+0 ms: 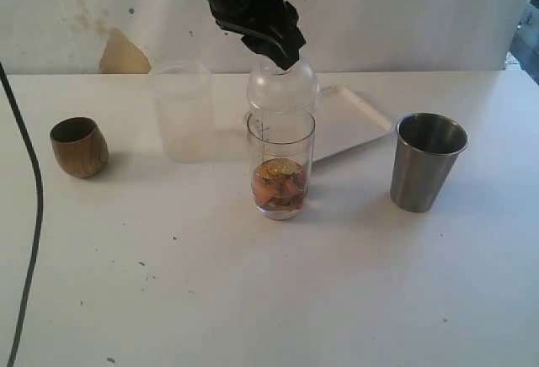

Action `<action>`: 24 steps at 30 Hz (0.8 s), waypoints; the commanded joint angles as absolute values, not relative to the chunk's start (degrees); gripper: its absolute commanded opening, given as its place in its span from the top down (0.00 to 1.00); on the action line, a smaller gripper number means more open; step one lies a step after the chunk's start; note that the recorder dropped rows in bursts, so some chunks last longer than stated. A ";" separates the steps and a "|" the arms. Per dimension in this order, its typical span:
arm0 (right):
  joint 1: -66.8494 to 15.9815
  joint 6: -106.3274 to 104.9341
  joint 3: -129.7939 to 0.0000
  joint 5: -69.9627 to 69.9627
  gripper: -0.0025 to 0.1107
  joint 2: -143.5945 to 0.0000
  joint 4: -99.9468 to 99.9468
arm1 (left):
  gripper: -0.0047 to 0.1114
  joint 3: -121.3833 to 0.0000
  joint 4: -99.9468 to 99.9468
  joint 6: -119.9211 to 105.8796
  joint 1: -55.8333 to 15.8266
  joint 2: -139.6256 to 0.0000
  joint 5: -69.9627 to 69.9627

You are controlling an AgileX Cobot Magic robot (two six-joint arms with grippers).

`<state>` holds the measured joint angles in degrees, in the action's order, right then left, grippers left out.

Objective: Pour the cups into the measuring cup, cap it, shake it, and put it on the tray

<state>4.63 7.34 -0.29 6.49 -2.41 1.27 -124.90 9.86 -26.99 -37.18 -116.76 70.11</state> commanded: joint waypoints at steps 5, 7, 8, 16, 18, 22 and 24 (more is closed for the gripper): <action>4.45 5.16 -1.49 15.79 0.98 -13.98 1.28 | 0.96 -125.34 9.52 -26.49 -37.12 -115.93 69.96; 4.45 5.48 -3.07 17.69 0.98 -18.22 1.28 | 0.96 -125.34 9.52 -26.49 -37.12 -115.93 69.96; 4.45 6.55 -3.69 19.76 0.98 -20.48 2.04 | 0.96 -125.34 9.41 -26.49 -37.12 -115.93 69.96; 2.89 12.88 -9.87 30.62 0.98 -39.33 18.74 | 0.96 -125.34 9.28 -26.61 -37.12 -115.93 69.96; 1.66 12.88 -10.05 36.20 0.95 -43.27 21.73 | 0.96 -125.34 8.88 -26.61 -37.12 -115.93 69.96; 0.00 14.95 -10.20 42.54 0.77 -53.44 24.28 | 0.96 -125.34 8.38 -26.61 -37.12 -115.93 69.96; -0.03 15.91 -10.20 45.31 0.65 -58.49 24.28 | 0.96 -125.34 8.38 -26.61 -37.12 -115.93 69.96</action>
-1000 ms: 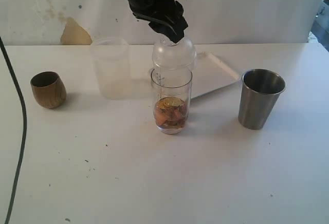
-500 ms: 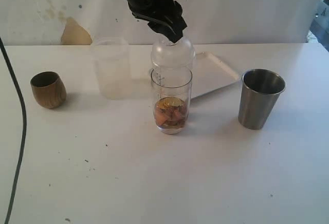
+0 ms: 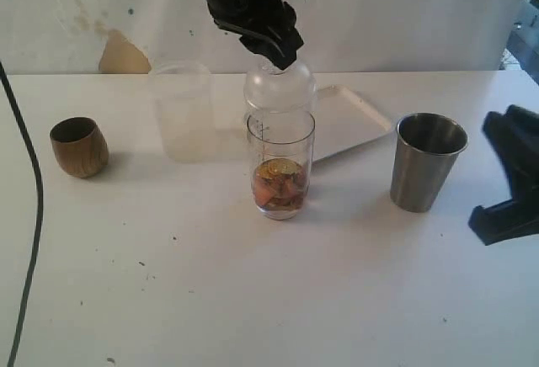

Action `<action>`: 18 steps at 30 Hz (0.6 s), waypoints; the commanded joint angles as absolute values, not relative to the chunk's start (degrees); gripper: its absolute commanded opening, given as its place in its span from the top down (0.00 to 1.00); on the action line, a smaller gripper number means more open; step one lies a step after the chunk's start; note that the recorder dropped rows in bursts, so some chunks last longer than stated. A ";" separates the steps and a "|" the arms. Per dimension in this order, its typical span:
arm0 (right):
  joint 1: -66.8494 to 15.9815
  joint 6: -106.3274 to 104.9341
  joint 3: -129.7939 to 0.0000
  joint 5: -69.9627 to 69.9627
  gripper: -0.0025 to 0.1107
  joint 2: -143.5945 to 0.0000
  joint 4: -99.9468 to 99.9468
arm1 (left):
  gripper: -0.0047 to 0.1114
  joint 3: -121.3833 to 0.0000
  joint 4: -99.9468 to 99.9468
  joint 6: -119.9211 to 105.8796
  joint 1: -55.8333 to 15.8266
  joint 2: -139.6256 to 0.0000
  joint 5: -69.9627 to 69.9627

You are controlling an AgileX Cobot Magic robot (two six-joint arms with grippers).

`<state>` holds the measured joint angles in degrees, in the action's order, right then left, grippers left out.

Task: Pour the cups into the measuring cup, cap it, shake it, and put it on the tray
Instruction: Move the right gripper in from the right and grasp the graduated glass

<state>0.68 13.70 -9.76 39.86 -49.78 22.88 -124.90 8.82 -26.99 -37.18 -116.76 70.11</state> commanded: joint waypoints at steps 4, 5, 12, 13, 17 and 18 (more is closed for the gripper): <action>-0.03 18.43 -10.29 58.62 0.36 -69.05 25.57 | 0.96 -125.34 8.38 -26.38 -37.12 -115.93 69.96; -0.14 18.43 -10.29 62.43 0.30 -71.73 26.27 | 0.96 -125.34 8.38 -26.38 -37.12 -115.93 69.96; -3.38 18.26 -14.76 67.87 0.19 -87.30 31.60 | 0.96 -125.34 8.23 -26.38 -37.12 -115.93 69.96; -3.80 18.13 -15.51 67.87 0.19 -88.82 32.26 | 0.96 -125.34 8.23 -26.38 -37.12 -115.93 69.96; -5.37 17.26 -19.09 69.76 0.19 -94.73 33.49 | 0.96 -125.34 8.14 -26.38 -37.12 -115.93 69.96; -5.82 16.08 -19.91 69.96 0.19 -95.89 33.49 | 0.96 -125.34 8.14 -26.38 -37.12 -115.93 69.96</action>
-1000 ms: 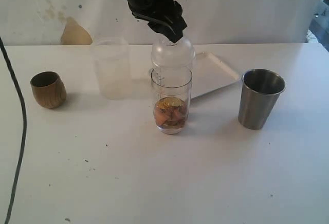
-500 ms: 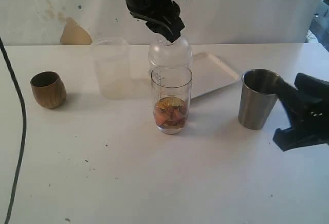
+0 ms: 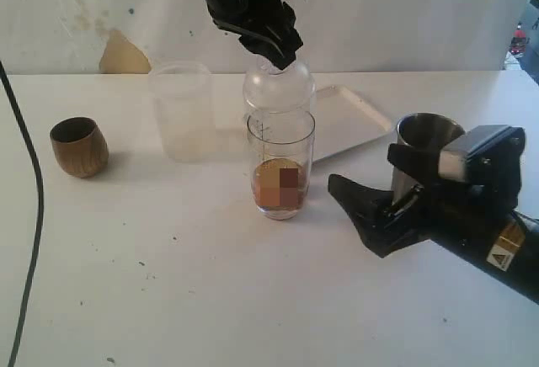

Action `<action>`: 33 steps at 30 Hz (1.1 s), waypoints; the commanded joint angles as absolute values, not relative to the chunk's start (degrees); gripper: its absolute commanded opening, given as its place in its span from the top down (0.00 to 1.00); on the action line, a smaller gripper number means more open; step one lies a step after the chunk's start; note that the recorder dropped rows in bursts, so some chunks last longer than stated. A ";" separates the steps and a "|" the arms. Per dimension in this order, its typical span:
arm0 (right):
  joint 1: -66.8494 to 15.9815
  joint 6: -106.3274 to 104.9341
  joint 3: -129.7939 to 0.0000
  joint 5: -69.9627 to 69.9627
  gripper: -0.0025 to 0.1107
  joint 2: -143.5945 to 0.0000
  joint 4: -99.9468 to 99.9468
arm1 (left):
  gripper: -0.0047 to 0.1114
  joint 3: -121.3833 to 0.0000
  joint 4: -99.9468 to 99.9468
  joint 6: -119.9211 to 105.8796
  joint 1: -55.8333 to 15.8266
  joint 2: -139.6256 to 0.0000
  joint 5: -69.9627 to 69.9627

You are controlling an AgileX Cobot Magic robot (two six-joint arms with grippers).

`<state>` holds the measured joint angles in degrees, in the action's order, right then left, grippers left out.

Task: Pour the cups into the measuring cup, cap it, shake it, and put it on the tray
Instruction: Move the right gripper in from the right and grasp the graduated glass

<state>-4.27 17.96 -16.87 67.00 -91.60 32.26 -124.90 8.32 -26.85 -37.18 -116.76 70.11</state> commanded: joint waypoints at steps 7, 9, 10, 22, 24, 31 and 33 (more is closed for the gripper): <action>-6.95 13.27 -25.56 69.96 0.19 -101.80 33.20 | 0.96 -125.34 8.01 -26.38 -37.12 -115.93 69.96; -6.95 12.99 -27.49 69.96 0.19 -103.47 33.20 | 0.96 -125.34 8.01 -26.38 -37.12 -115.93 69.96; -6.95 12.73 -28.23 69.96 0.19 -104.30 33.31 | 0.96 -125.34 8.01 -26.38 -37.12 -115.93 69.96; -7.94 12.00 -36.91 69.96 0.17 -113.41 37.53 | 0.96 -125.34 8.01 -26.38 -37.12 -115.93 69.96; -7.94 12.00 -38.46 69.96 0.17 -114.79 38.26 | 0.96 -125.34 8.01 -26.38 -37.12 -115.93 69.96; -7.94 12.00 -41.67 69.96 0.17 -118.34 38.87 | 0.96 -125.34 8.01 -26.38 -37.12 -115.93 69.96; -7.94 12.00 -42.67 69.96 0.17 -119.23 39.37 | 0.96 -125.34 8.01 -26.38 -37.12 -115.93 69.96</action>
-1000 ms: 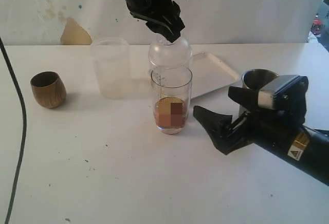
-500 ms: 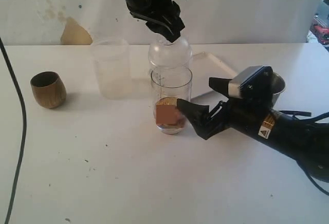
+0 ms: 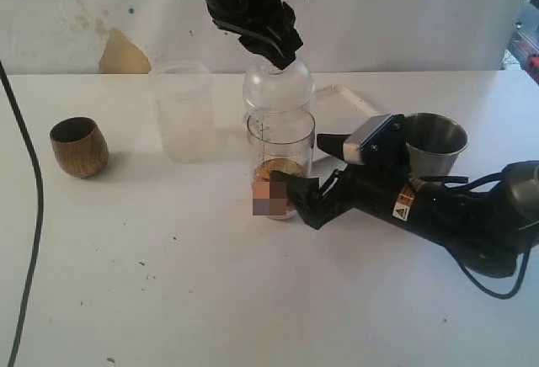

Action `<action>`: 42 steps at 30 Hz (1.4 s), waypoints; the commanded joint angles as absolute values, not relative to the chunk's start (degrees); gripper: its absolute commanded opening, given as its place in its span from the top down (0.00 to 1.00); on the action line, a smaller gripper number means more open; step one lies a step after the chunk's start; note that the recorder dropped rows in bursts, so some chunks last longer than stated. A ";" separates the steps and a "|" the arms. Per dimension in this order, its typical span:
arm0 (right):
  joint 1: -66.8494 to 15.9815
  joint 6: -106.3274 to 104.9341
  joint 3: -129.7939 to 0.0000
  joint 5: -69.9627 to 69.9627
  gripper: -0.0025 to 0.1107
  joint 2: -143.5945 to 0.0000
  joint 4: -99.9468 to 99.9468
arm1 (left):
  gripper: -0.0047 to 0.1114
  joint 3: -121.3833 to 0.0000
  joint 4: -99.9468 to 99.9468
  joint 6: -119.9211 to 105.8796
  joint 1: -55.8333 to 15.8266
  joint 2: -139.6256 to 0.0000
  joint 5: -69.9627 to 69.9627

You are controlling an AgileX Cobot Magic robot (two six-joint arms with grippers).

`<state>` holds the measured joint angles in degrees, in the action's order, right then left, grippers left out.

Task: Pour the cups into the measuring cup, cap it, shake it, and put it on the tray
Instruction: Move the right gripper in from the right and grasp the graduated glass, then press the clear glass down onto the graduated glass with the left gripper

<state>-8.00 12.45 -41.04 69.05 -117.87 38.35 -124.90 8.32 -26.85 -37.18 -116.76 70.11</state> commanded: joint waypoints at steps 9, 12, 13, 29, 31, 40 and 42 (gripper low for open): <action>-7.94 12.41 -45.96 69.96 0.17 -121.03 41.15 | 0.96 -125.34 7.90 -26.38 -37.12 -115.93 69.96; -8.53 13.13 -47.26 69.96 0.17 -121.61 41.71 | 0.96 -125.34 7.90 -26.38 -37.12 -115.93 69.96; -8.81 13.13 -47.64 69.96 0.17 -121.89 41.84 | 0.96 -125.34 7.90 -26.38 -37.12 -115.93 69.96; -10.39 13.13 -50.18 69.41 0.25 -125.60 39.33 | 0.96 -125.34 7.65 -25.32 -37.12 -115.93 69.96; -10.39 13.13 -50.18 69.41 0.38 -125.64 38.85 | 0.96 -125.34 7.65 -25.32 -37.12 -115.93 69.96; -10.42 8.07 -50.23 66.38 0.98 -125.78 38.98 | 0.96 -125.34 10.43 -17.76 -37.12 -115.93 69.96; -10.42 5.48 -50.23 66.26 0.98 -125.78 38.98 | 0.96 -125.34 11.98 -16.25 -37.12 -115.93 69.96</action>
<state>-10.37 9.26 -50.22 68.31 -125.53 39.45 -124.90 10.09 -18.00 -37.18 -116.76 70.11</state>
